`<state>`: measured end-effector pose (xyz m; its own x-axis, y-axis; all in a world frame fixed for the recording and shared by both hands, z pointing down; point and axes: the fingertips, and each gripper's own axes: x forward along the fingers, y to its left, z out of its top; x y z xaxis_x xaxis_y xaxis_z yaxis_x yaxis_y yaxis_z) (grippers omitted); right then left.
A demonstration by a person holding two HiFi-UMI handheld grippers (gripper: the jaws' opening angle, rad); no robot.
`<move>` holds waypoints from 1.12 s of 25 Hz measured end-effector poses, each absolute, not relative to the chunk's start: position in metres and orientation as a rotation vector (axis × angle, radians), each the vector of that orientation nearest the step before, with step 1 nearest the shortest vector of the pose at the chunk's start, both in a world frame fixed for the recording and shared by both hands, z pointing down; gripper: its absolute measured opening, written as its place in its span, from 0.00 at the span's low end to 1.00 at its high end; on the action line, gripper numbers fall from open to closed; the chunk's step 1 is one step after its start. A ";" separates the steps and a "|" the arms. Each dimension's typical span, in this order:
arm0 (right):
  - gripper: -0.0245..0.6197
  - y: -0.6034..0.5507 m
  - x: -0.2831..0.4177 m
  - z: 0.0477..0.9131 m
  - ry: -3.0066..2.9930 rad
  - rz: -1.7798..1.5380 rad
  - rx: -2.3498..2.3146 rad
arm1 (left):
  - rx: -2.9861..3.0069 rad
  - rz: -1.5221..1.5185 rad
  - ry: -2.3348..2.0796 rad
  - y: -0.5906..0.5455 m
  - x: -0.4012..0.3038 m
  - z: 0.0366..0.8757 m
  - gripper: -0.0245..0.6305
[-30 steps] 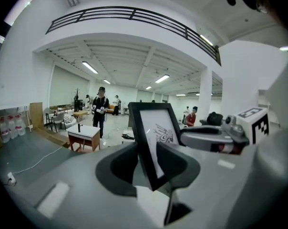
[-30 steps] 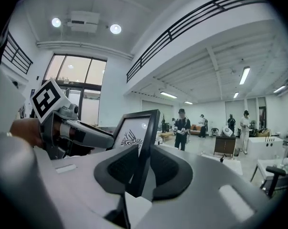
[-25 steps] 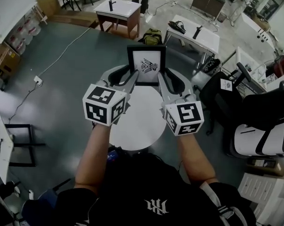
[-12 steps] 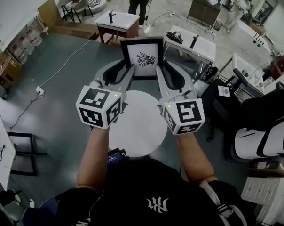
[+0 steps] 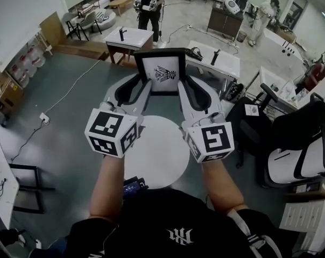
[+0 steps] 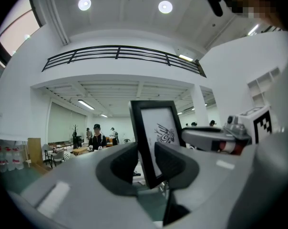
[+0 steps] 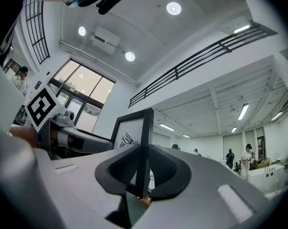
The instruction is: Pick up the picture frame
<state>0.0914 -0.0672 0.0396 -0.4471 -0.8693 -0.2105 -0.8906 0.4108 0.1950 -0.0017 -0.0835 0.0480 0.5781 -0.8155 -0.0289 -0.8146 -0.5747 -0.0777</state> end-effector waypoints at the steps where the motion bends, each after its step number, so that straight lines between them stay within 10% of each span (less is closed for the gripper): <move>1: 0.12 -0.065 0.092 0.038 2.567 0.436 -1.607 | -2.713 -0.007 1.403 -0.081 -0.001 0.046 0.19; 28: 0.10 -0.025 0.100 0.026 2.504 0.454 -1.549 | -2.636 0.033 1.370 -0.039 0.003 0.023 0.19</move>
